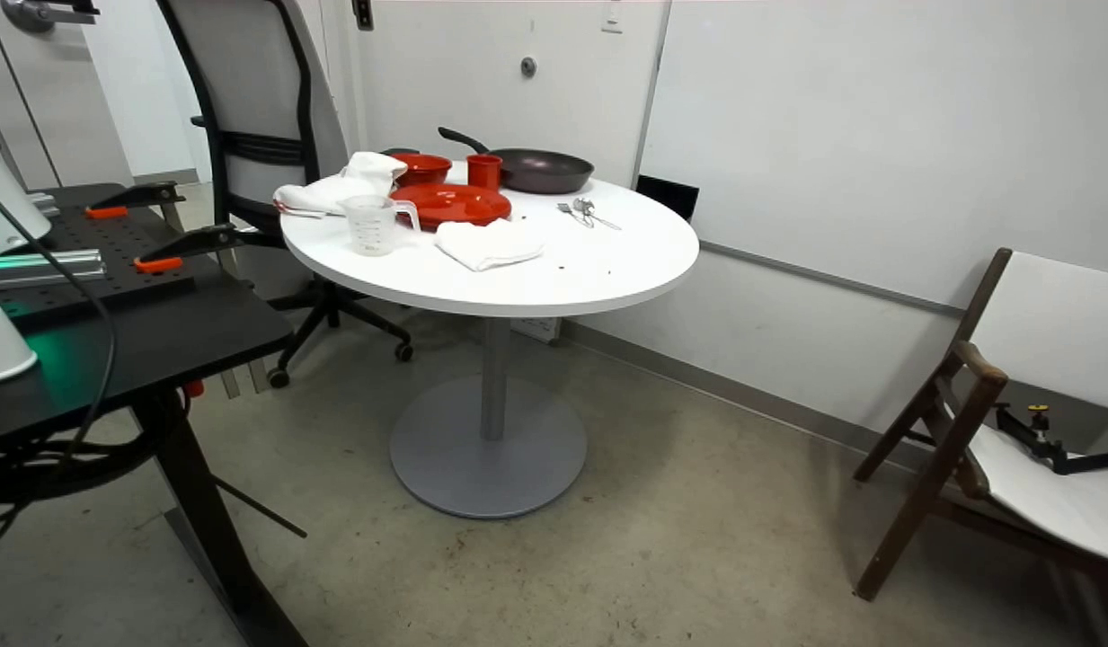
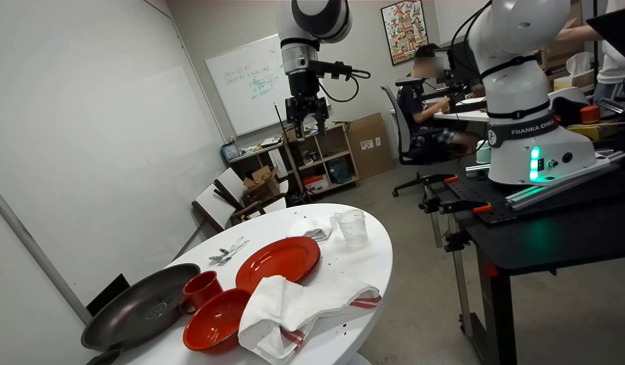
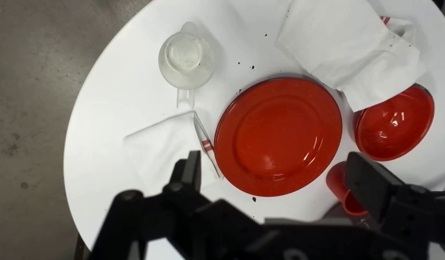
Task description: Use the towel on the right to wipe the countertop
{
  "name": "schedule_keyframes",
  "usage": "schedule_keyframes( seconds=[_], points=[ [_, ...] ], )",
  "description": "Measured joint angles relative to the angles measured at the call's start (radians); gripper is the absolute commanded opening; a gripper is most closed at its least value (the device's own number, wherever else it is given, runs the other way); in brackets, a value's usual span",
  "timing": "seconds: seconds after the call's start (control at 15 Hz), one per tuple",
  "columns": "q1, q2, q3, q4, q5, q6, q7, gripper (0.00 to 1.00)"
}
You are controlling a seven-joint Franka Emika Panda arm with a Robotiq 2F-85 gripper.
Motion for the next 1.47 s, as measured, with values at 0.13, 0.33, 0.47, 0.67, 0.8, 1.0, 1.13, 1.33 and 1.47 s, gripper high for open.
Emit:
schedule_keyframes(
  seconds=[0.13,0.33,0.47,0.67,0.8,1.0,1.13,1.33,1.47],
  points=[
    [0.001,0.000,0.000,-0.001,0.000,0.000,0.000,1.00],
    [0.001,0.000,0.000,-0.001,0.000,0.000,0.000,1.00],
    [0.001,0.000,0.000,-0.001,0.000,0.000,0.000,1.00],
    [0.016,-0.003,0.002,-0.004,0.001,0.000,-0.016,1.00],
    [0.038,-0.003,0.009,-0.020,0.001,0.000,-0.040,1.00],
    [0.062,0.013,0.024,-0.054,-0.006,0.001,-0.062,1.00],
    [0.066,0.043,0.030,-0.064,-0.028,0.005,-0.063,1.00],
    [0.056,0.111,0.026,-0.059,-0.086,0.033,-0.059,1.00],
    [0.042,0.169,0.016,-0.038,-0.137,0.053,-0.052,1.00]
  ],
)
